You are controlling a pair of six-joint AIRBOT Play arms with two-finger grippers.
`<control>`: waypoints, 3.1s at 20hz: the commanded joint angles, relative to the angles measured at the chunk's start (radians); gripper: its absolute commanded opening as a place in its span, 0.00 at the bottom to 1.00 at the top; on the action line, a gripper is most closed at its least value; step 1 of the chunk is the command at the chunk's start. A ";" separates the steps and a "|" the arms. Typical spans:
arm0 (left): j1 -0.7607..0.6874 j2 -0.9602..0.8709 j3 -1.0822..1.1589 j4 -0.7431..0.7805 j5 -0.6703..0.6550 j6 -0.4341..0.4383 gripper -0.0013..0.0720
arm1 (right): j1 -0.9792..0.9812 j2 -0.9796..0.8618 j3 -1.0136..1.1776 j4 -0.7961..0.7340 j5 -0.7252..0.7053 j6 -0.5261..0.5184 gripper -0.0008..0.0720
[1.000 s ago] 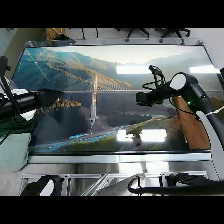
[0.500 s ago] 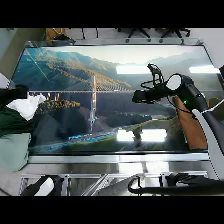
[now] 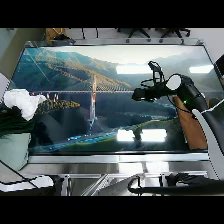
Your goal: Fold the shirts.
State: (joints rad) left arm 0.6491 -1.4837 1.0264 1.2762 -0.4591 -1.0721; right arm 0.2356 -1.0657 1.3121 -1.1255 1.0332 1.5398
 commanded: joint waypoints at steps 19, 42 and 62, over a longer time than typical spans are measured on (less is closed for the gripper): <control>-0.115 -0.296 0.360 0.004 -0.261 -0.095 0.41 | 0.001 -0.074 0.000 0.021 -0.006 0.005 0.73; -0.868 -0.003 0.271 -0.535 -0.701 -0.189 0.97 | -0.007 -0.077 0.004 0.072 0.124 -0.097 0.51; -0.833 -0.148 0.142 -0.507 -0.594 -0.150 0.14 | 0.039 -0.432 -0.017 0.420 0.082 -0.396 0.50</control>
State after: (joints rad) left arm -0.1677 -1.5909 1.0908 0.7589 -0.9890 -1.2549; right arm 0.2600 -1.4590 1.2961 -0.7940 1.1324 1.2190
